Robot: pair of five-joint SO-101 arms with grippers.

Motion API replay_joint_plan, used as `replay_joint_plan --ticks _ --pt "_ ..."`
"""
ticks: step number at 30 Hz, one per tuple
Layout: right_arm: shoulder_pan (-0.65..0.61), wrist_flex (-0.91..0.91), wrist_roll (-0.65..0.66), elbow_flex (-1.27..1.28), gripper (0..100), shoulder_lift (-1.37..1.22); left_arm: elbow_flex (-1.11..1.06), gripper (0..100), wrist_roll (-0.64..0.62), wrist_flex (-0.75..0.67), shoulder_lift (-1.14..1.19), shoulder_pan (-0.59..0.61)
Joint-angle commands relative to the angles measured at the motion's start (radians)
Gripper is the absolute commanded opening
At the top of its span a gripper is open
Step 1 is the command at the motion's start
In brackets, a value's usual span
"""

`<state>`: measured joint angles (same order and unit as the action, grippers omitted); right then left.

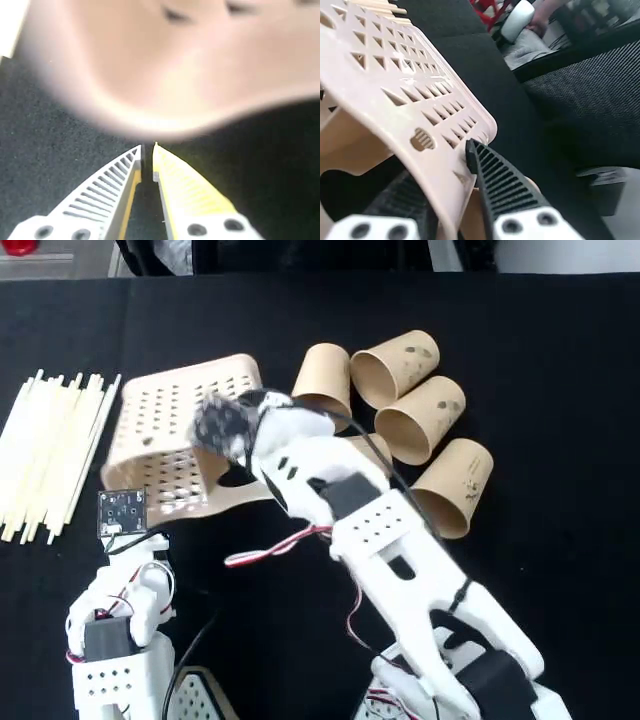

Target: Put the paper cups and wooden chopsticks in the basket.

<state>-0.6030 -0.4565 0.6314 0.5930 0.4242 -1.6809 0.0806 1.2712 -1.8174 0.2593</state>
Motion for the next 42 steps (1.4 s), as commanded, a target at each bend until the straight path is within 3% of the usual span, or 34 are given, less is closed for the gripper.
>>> replay_joint_plan --ticks 1,8,16,24,32,38,42 --pt "-0.049 -0.207 -0.081 -0.263 1.1 0.033 -0.019 5 0.0 0.0 -0.002 0.002" --pt "-0.055 -0.451 -0.187 -0.605 1.1 -0.209 -0.019 5 0.0 0.0 -0.002 0.002" --pt "-0.02 -0.921 -0.281 -1.256 1.1 -0.567 -0.019 5 0.0 0.0 -0.002 0.002" --pt "0.009 -1.244 -0.399 -1.796 1.1 -0.908 -0.019 5 0.0 0.0 -0.002 0.002" --pt "0.098 -1.281 -0.545 -1.988 1.5 -1.061 -0.019 5 0.0 0.0 -0.002 0.002" --pt "0.092 -1.241 -0.654 -1.979 1.5 -1.072 -0.019 5 0.0 0.0 -0.002 0.002" --pt "0.094 -1.246 -0.657 -1.931 1.5 -1.072 -0.019 5 0.0 0.0 -0.002 0.002"
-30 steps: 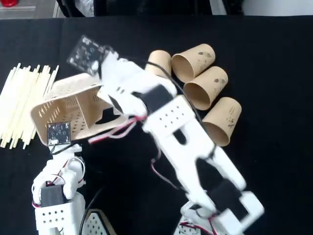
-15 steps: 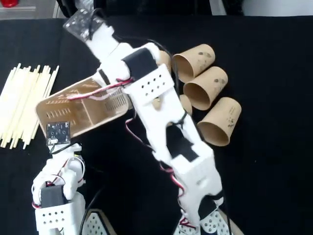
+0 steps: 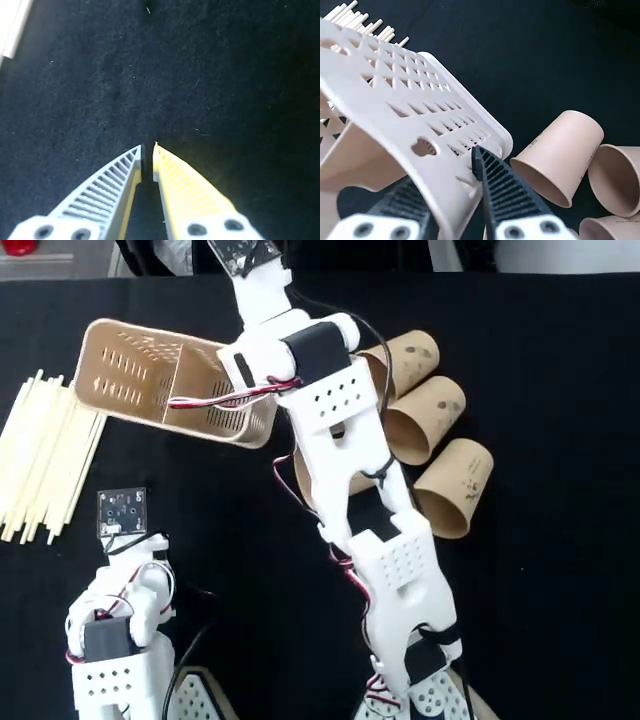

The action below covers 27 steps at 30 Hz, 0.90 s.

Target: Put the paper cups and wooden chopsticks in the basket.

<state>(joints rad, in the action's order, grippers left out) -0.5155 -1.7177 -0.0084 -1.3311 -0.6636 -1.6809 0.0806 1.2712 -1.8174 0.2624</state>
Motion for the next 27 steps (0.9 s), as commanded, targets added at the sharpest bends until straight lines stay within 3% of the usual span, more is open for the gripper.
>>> replay_joint_plan --ticks 1,7,17,19,23,27 --pt "0.006 0.015 -0.017 0.019 1.5 0.016 -0.019 5 0.0 0.0 -0.002 -0.001" --pt "0.009 0.015 -0.025 0.166 1.3 0.021 -0.019 5 0.0 0.0 -0.002 -0.001" --pt "0.011 -0.017 -0.025 0.18 1.8 0.018 -0.019 5 0.0 0.0 -0.002 -0.001" --pt "0.011 -0.02 -0.025 0.173 6.7 0.022 -0.019 5 0.0 0.0 -0.002 -0.001" --pt "0.005 -0.029 -0.012 0.173 28.8 0.024 -0.019 5 0.0 0.0 -0.002 -0.001" --pt "0.0 -0.044 0.11 0.171 42.3 0.054 -0.019 5 0.0 0.0 -0.002 -0.001"
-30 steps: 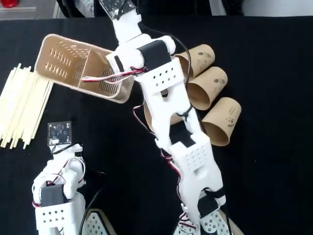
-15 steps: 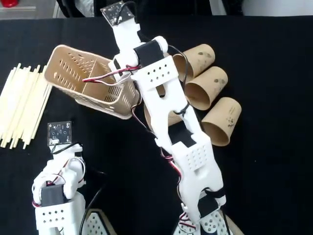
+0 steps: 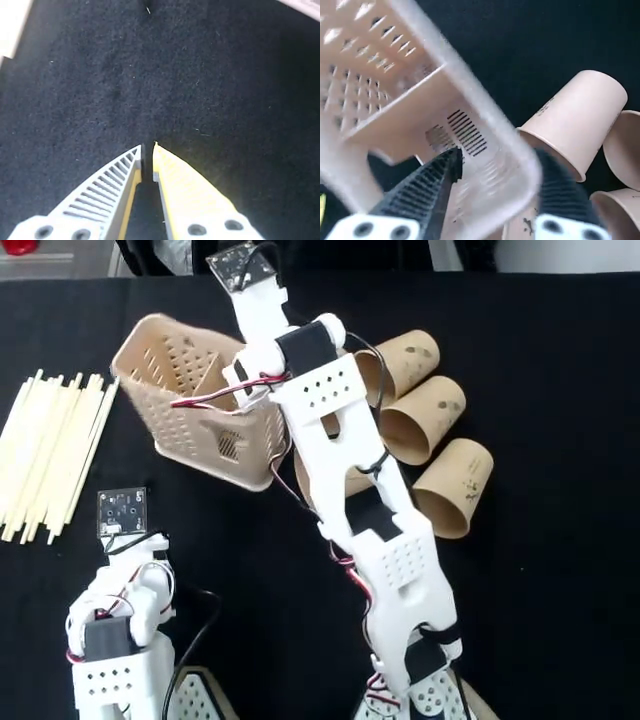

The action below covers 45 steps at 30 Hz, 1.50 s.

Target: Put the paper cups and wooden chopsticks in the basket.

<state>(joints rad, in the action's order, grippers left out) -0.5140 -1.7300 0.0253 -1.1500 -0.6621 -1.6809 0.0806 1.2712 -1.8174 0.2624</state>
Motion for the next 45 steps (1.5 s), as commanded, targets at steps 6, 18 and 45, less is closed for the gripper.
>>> replay_joint_plan --ticks 6,18,45 --pt "-0.028 -0.034 0.127 -0.001 42.3 0.228 -0.019 5 0.0 0.0 -0.002 -0.001" --pt "0.012 -0.034 0.296 0.581 42.3 0.82 -0.019 5 0.0 0.0 -0.002 -0.001" --pt "0.029 0.888 0.167 2.218 42.3 1.497 -0.019 5 0.0 0.0 -0.002 -0.001"
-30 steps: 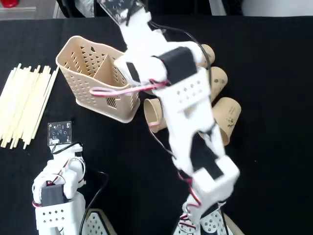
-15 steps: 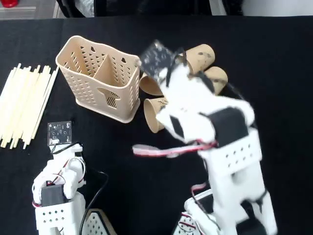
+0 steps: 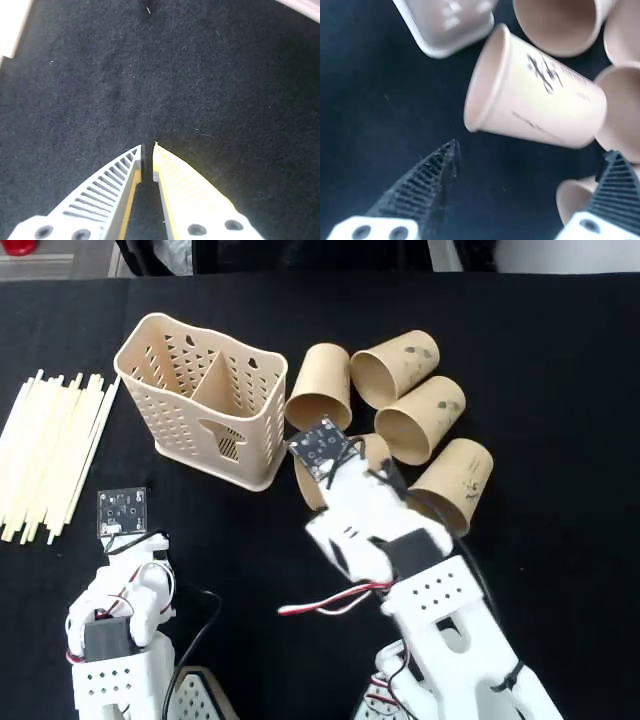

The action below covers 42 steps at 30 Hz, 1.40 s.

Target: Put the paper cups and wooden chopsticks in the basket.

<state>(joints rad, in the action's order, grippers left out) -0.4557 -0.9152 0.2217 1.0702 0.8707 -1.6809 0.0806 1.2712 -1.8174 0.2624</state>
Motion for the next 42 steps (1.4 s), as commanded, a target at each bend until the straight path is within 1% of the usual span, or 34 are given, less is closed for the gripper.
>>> replay_joint_plan --ticks 1,6,9,12,16,20,22,24,27,31,33,35,42 --pt "-0.028 0.112 -0.037 0.001 42.3 -0.064 -0.019 5 0.0 0.0 -0.002 -0.001" --pt "-0.023 0.371 -0.029 0.071 42.3 -0.209 -0.019 5 0.0 0.0 -0.002 -0.001" --pt "-0.006 0.413 0.011 0.081 42.3 -0.234 -0.019 5 0.0 0.0 -0.002 -0.001" --pt "0.046 0.48 0.038 0.111 42.3 -0.223 -0.019 5 0.0 0.0 -0.002 -0.001" --pt "0.098 0.589 0.138 0.176 42.3 -0.206 -0.019 5 0.0 0.0 -0.002 -0.001" --pt "0.138 0.644 0.193 0.202 42.3 -0.205 -0.019 5 0.0 0.0 -0.002 -0.001" --pt "0.16 0.669 0.218 0.211 40.0 -0.206 -0.019 5 0.0 0.0 -0.002 -0.001" --pt "0.173 0.669 0.226 0.222 34.4 -0.202 -0.019 5 0.0 0.0 -0.002 -0.001" --pt "0.176 0.671 0.249 0.242 23.2 -0.174 -0.019 5 0.0 0.0 -0.002 -0.001" --pt "0.21 0.671 0.252 0.294 8.0 -0.05 -0.019 5 0.0 0.0 -0.002 -0.001" --pt "0.224 0.671 0.252 0.335 2.2 0.042 -0.019 5 0.0 0.0 -0.002 -0.001" --pt "0.227 0.654 0.252 0.369 1.8 0.14 -0.019 5 0.0 0.0 -0.002 -0.001" --pt "0.222 0.417 0.247 0.374 1.8 0.453 -0.019 5 0.0 0.0 -0.002 -0.001"
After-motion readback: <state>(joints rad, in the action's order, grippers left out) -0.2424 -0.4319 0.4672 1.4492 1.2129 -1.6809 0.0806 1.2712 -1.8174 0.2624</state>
